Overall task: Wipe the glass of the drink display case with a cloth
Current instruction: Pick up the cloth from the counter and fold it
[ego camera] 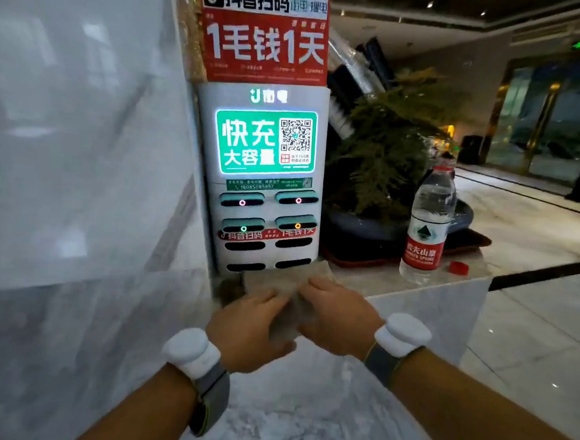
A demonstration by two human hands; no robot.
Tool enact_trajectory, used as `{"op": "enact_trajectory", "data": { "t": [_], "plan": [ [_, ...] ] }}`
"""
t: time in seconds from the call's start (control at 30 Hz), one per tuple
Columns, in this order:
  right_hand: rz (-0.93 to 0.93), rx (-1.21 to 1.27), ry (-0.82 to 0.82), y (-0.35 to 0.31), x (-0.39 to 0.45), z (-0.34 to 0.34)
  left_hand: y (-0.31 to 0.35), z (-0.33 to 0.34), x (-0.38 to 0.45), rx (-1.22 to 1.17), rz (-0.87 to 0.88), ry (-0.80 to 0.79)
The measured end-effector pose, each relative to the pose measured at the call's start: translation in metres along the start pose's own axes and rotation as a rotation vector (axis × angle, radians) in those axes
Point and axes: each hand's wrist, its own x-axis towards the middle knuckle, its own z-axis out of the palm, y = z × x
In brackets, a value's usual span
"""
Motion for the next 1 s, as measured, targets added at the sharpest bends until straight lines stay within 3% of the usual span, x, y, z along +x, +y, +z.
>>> {"op": "enact_trajectory", "data": {
  "t": [0.13, 0.27, 0.53, 0.87, 1.0],
  "plan": [
    [-0.071, 0.015, 0.010, 0.016, 0.010, 0.005, -0.009, 0.013, 0.011, 0.042, -0.024, 0.047],
    [-0.146, 0.031, 0.007, 0.022, 0.015, 0.003, -0.013, 0.016, 0.008, 0.054, 0.111, 0.233],
    [-0.161, 0.026, 0.003, 0.016, 0.019, -0.023, -0.007, -0.014, 0.008, -0.153, 0.058, 0.163],
    [-0.212, 0.279, 0.190, -0.043, 0.004, -0.072, -0.010, -0.082, -0.025, -0.200, 0.172, 0.345],
    [-0.198, 0.235, 0.154, -0.078, -0.014, -0.086, -0.013, -0.101, -0.053, -0.183, 0.186, 0.338]
  ]
}}
